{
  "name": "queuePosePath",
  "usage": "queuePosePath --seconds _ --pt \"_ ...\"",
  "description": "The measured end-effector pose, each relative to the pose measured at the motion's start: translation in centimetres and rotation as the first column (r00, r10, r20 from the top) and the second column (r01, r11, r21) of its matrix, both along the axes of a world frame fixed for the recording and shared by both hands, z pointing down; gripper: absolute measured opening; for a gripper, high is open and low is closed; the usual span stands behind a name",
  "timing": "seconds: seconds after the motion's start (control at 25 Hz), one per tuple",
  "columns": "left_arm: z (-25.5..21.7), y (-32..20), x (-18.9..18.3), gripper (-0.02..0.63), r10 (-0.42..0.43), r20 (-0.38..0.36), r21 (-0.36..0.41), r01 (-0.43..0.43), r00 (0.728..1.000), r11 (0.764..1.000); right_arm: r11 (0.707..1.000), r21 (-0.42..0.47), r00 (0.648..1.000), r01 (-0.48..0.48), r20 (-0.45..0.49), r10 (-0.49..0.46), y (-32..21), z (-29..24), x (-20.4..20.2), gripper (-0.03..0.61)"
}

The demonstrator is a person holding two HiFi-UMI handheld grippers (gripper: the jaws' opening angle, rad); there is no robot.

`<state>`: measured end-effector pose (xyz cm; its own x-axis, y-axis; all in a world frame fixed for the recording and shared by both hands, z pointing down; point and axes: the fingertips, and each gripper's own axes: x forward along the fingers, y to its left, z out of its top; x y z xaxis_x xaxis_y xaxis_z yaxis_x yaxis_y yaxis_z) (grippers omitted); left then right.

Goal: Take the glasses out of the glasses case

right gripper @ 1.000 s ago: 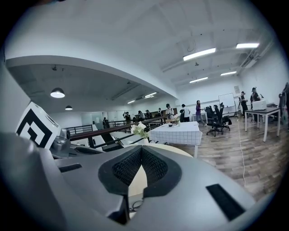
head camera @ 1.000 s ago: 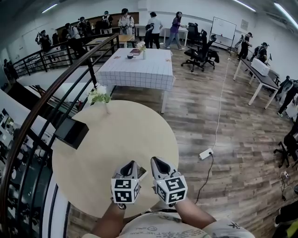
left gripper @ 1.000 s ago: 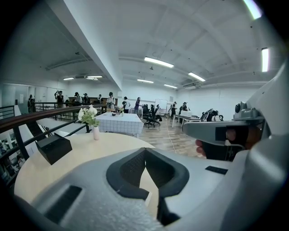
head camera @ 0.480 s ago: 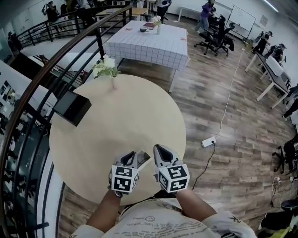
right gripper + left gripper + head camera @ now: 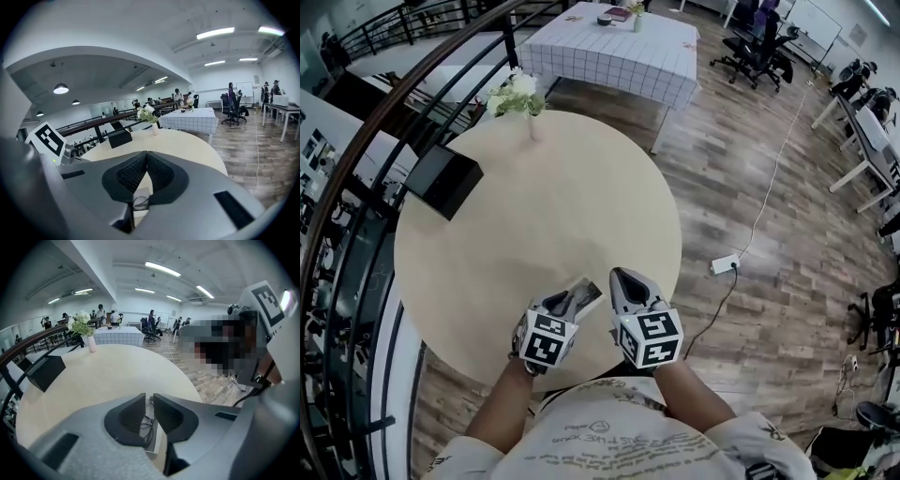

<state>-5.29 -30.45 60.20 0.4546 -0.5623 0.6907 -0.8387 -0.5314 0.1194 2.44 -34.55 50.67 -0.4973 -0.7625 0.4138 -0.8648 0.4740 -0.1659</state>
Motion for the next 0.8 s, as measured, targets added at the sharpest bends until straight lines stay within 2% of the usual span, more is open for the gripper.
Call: queuePosePath --seconds 0.12,0.32,0.44,0.8 --pt "1.4 0.4 -0.8 0.091 0.047 0.039 -0.043 -0.045 0.998 0.998 1.0 -0.024 1.0 -0.009 -0.004 0.009 -0.2 0.7 -0.7 0.015" --pt "4.0 1.9 1.9 0.095 0.141 0.118 -0.092 -0.13 0.983 0.987 0.999 -0.045 1.0 -0.021 -0.009 0.021 0.1 1.7 2.1 0.015" --pt "6.0 2.8 2.2 0.095 0.187 0.161 -0.119 -0.169 0.969 0.978 0.998 -0.056 0.999 -0.032 -0.016 0.031 0.4 2.6 2.6 0.015" --pt "10.4 3.5 1.5 0.095 0.208 0.269 -0.167 -0.167 0.94 0.972 0.996 -0.068 0.998 -0.061 -0.028 0.059 0.8 3.4 4.0 0.015"
